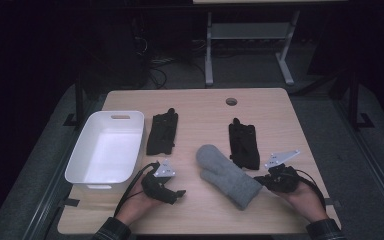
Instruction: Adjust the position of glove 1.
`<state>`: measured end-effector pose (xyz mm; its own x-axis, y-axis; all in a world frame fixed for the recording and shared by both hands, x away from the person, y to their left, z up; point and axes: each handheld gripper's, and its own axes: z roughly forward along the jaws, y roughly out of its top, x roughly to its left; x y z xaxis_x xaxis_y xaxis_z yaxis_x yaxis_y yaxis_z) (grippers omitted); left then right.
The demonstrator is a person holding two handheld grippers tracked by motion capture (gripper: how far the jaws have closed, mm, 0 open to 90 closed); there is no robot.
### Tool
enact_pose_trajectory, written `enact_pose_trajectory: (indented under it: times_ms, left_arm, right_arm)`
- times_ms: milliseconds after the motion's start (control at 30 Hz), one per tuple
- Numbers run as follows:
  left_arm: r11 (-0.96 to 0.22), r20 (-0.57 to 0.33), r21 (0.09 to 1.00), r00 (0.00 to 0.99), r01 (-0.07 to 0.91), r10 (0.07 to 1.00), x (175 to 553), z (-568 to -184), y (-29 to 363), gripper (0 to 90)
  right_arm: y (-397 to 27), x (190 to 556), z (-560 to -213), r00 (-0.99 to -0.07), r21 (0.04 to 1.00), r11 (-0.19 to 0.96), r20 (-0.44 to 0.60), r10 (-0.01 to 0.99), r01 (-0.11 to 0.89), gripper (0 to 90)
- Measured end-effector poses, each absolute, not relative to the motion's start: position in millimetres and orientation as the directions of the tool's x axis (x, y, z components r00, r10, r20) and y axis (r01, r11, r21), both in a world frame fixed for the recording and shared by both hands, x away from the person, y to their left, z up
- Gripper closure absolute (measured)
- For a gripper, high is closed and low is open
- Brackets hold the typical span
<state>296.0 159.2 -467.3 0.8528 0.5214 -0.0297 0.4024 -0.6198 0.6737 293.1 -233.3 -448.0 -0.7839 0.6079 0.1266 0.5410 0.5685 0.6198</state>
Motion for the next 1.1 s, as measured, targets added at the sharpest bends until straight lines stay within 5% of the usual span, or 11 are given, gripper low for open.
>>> enact_pose_trajectory:
  times_ms: [233, 333, 733, 1100]
  left_arm:
    - [-0.591, -0.095, 0.697, 0.869, 0.406, 0.485, 297.3, -452.4, 146.3, 75.6]
    - [-0.612, -0.109, 0.684, 0.885, 0.397, 0.452, 299.7, -452.1, 131.9, 89.3]
    - [-0.649, -0.149, 0.67, 0.922, 0.359, 0.356, 299.0, -461.7, 77.7, 89.3]
    - [-0.638, -0.154, 0.666, 0.908, 0.386, 0.389, 307.2, -461.7, 84.9, 88.5]
  right_arm:
    - [-228.4, 293.2, -450.5, -0.798, 0.611, 0.584, 0.135, 0.588, 0.534, 90.0]
    - [-227.9, 293.2, -451.0, -0.802, 0.61, 0.589, 0.138, 0.581, 0.531, 90.0]
    - [-225.6, 292.8, -451.6, -0.82, 0.613, 0.597, 0.156, 0.551, 0.518, 90.0]
    - [-207.5, 287.9, -450.0, -0.858, 0.632, 0.613, 0.175, 0.484, 0.474, 90.0]
